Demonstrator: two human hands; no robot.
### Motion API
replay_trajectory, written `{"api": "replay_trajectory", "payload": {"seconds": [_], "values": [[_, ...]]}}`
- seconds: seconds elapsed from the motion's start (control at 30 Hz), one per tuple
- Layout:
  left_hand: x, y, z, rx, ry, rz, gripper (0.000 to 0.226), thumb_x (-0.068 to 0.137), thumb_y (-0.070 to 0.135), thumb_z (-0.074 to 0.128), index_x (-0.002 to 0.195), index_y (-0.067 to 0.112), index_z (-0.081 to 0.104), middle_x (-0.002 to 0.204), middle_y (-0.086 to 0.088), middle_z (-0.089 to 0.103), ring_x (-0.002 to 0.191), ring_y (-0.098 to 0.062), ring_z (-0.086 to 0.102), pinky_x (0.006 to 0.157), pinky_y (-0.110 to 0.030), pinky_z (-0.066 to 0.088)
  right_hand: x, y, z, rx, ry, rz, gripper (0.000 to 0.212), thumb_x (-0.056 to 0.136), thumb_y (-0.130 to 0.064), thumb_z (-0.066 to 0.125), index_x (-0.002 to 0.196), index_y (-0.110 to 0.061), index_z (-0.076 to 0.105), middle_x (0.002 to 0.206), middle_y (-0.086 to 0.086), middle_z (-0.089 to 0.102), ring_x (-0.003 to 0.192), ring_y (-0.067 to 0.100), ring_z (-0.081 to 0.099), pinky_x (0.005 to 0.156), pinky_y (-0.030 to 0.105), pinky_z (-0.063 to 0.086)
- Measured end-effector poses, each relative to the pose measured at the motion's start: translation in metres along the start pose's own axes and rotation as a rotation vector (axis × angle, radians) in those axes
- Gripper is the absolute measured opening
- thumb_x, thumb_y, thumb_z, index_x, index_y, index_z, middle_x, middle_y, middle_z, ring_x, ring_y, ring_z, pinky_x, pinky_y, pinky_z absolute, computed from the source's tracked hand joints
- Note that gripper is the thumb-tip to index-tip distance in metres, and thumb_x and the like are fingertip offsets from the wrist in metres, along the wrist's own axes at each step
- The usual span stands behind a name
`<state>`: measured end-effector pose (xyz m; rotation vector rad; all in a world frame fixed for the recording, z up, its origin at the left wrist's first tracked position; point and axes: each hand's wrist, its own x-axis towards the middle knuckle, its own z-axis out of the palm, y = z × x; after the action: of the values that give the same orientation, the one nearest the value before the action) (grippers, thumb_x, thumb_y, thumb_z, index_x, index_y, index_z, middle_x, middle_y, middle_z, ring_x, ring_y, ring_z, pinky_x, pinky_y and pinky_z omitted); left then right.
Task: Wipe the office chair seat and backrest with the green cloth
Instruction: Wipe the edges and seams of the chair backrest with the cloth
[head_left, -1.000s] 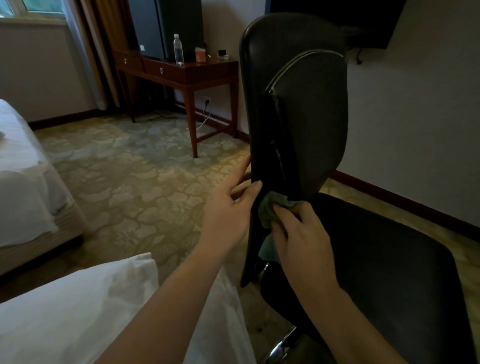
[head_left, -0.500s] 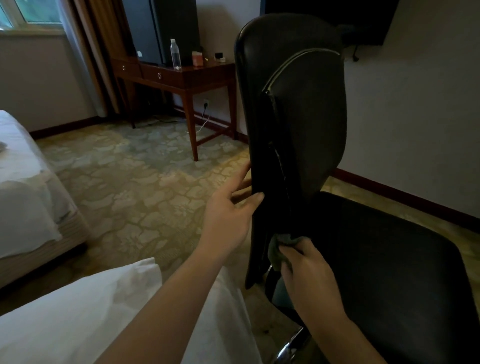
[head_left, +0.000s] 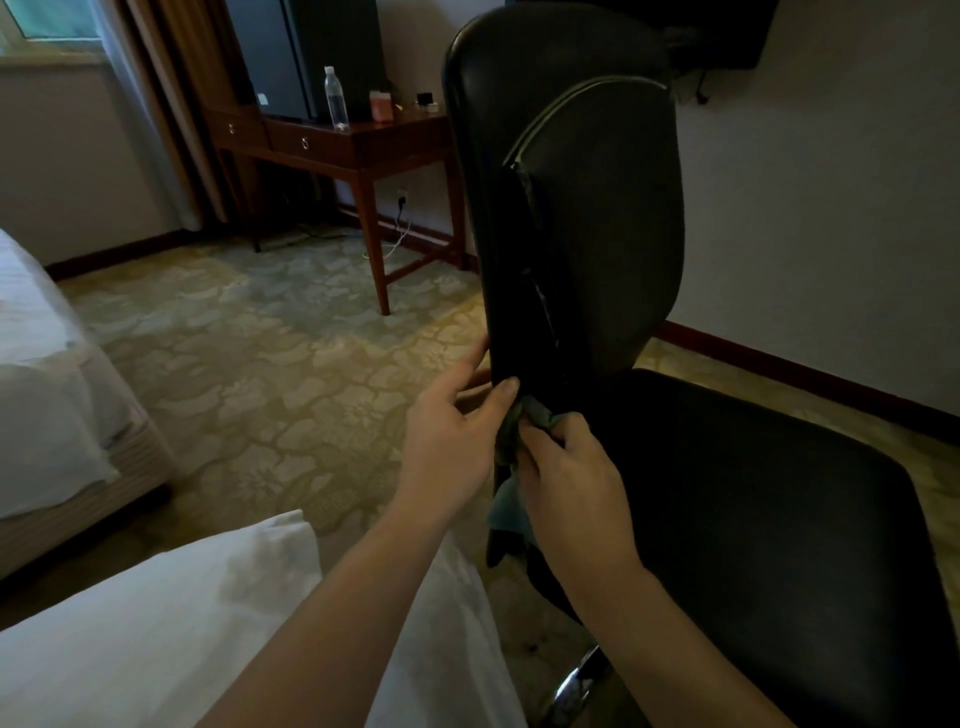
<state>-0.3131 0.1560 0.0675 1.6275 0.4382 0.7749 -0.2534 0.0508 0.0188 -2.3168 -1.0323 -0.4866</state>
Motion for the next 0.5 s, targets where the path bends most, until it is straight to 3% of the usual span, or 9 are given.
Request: {"api": "replay_trajectory", "payload": {"seconds": [0.17, 0.33, 0.43, 0.5], "values": [[-0.001, -0.005, 0.002, 0.036, 0.009, 0.011, 0.052, 0.098, 0.019, 0.066, 0.14, 0.044, 0.051, 0.122, 0.014, 0.069, 0.114, -0.001, 0.065, 0.098, -0.032, 0.056, -0.008, 0.003, 0.012, 0.037, 0.024, 0.02, 0.018, 0.088, -0.015, 0.069, 0.106, -0.011, 0.069, 0.095, 0.005, 0.057, 0.073, 0.018, 0.056, 0.059, 0.029, 0.054], [0.001, -0.01, 0.001, 0.054, -0.006, 0.019, 0.058, 0.096, 0.016, 0.068, 0.142, 0.045, 0.047, 0.121, 0.015, 0.069, 0.114, -0.004, 0.066, 0.098, -0.034, 0.056, -0.038, 0.029, 0.02, -0.039, -0.239, 0.076, 0.024, 0.089, -0.015, 0.065, 0.112, -0.022, 0.069, 0.103, 0.0, 0.056, 0.083, 0.017, 0.058, 0.07, 0.029, 0.055], [0.001, -0.014, 0.002, 0.038, -0.014, 0.013, 0.061, 0.096, 0.015, 0.068, 0.144, 0.044, 0.046, 0.122, 0.014, 0.069, 0.113, -0.006, 0.067, 0.096, -0.034, 0.058, -0.053, 0.041, 0.009, 0.084, -0.145, 0.095, 0.03, 0.088, -0.011, 0.07, 0.117, -0.013, 0.07, 0.104, 0.005, 0.06, 0.083, 0.019, 0.062, 0.065, 0.028, 0.057], [0.001, -0.018, 0.003, 0.021, -0.02, 0.007, 0.06, 0.096, 0.015, 0.068, 0.146, 0.041, 0.047, 0.121, 0.013, 0.069, 0.112, -0.007, 0.068, 0.094, -0.033, 0.058, -0.053, 0.039, 0.0, 0.153, -0.085, 0.06, 0.032, 0.093, -0.018, 0.062, 0.124, -0.01, 0.066, 0.108, 0.002, 0.059, 0.09, 0.013, 0.061, 0.073, 0.02, 0.055]]}}
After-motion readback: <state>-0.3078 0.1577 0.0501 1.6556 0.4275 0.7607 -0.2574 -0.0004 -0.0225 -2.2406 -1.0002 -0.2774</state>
